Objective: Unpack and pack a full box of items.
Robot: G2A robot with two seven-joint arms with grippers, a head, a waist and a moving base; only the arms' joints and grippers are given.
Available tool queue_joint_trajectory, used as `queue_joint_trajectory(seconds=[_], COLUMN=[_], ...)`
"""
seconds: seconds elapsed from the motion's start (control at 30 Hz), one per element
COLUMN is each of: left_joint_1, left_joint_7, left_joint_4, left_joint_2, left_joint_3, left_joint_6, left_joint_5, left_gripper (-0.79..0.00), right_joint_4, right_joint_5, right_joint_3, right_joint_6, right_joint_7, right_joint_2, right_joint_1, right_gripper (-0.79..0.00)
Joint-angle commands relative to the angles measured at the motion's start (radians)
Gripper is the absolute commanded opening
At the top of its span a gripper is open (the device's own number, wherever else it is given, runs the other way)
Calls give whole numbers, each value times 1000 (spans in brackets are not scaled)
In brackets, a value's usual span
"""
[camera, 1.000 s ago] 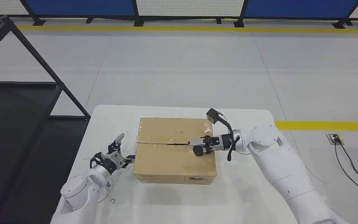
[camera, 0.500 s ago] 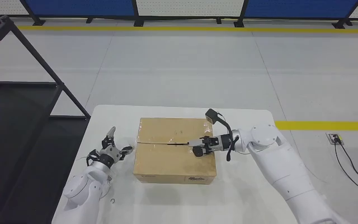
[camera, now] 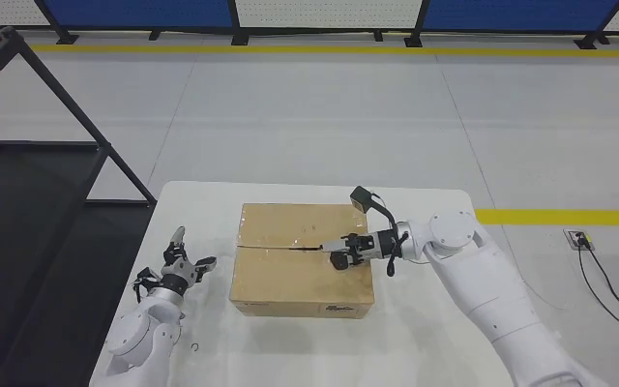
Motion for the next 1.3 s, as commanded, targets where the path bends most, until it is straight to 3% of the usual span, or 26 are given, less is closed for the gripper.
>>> queue_joint_trajectory(seconds=[0.0,0.5,0.73,1.0,1.27], left_joint_1=[8,25,9,-93,-104], left_joint_7=[-17,-129,-108,-104,-69], left_joint_4=[-6,-44,-19,104,127], left_joint_2=[3,12,11,2,-6], left_joint_3=[-6,47,62,97,82], left_joint_6=[17,146,112,104,-36], left_joint_5=[3,22,32,-30,-84], left_gripper=[0,0,0,0,0], right_joint_4=[7,60,65,68,56], right_joint_5=[3,19,21,21,14], right_joint_3=[-4,-30,-35,-40,-37], right_joint_6=[-3,-12,-13,-16,-11], right_joint_7=[-1,-6,-7,-10,-16], right_joint_2=[-2,-19,-22,-26,-24], right_joint_1=[4,37,42,45,38], right_gripper=[0,0,0,0,0])
